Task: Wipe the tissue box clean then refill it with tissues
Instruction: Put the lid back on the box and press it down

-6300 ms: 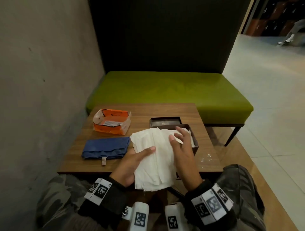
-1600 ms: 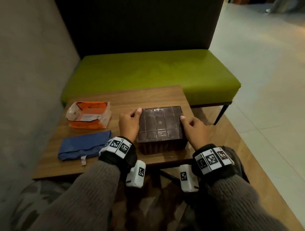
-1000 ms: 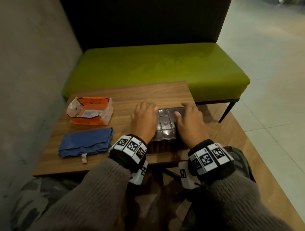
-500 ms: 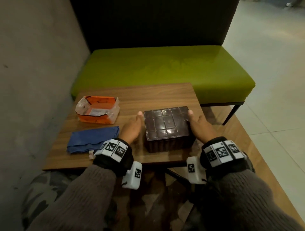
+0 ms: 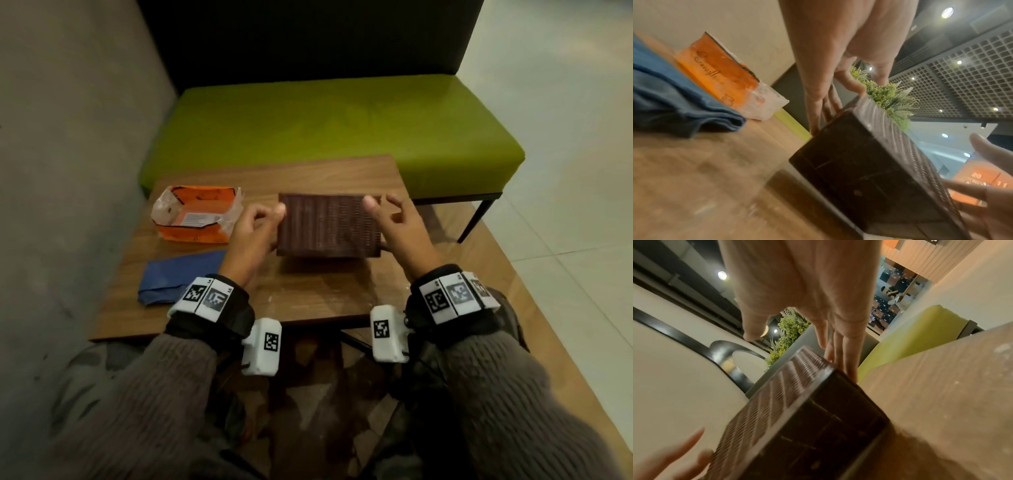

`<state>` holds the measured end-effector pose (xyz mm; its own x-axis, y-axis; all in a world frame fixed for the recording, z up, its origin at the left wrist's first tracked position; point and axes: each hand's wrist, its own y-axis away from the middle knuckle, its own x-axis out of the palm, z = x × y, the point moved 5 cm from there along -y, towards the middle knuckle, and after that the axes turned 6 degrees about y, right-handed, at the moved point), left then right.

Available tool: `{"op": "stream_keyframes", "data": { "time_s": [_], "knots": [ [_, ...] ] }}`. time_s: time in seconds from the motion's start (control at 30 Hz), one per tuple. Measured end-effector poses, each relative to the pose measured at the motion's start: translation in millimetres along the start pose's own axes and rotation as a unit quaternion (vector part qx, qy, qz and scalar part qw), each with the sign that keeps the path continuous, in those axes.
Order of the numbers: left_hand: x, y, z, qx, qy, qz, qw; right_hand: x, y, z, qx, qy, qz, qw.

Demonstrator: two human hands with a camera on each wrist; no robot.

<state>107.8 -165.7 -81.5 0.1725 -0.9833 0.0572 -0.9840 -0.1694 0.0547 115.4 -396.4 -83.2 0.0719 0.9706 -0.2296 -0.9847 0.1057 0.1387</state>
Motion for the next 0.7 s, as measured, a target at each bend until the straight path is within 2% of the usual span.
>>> {"op": "stream_keyframes", "data": {
  "time_s": [0.13, 0.3, 0.43, 0.5, 0.57, 0.63, 0.7],
  "knots": [
    [-17, 14, 20, 0.043, -0.013, 0.028, 0.999, 3, 7, -25, -0.055, 0.091, 0.007, 0.994],
    [-21, 35, 31, 0.066, -0.117, 0.099, 0.986, 8, 17, -54, -0.061, 0.091, 0.015, 0.994],
    [-24, 25, 16, 0.097, -0.220, 0.086, 0.967, 11, 29, -37, -0.119, 0.153, 0.002, 0.981],
    [-13, 14, -1, 0.154, -0.304, 0.081, 0.937, 19, 30, -16, -0.179, 0.216, -0.025, 0.959],
    [11, 2, -17, 0.213, -0.394, 0.099, 0.888, 34, 24, 0, -0.207, 0.309, -0.030, 0.928],
    [38, -5, -28, 0.232, -0.481, 0.131, 0.835, 49, 14, 2, -0.179, 0.392, 0.006, 0.902],
    [59, -11, -31, 0.229, -0.572, 0.163, 0.771, 56, 8, -4, -0.138, 0.416, 0.040, 0.898]
  ]
}}
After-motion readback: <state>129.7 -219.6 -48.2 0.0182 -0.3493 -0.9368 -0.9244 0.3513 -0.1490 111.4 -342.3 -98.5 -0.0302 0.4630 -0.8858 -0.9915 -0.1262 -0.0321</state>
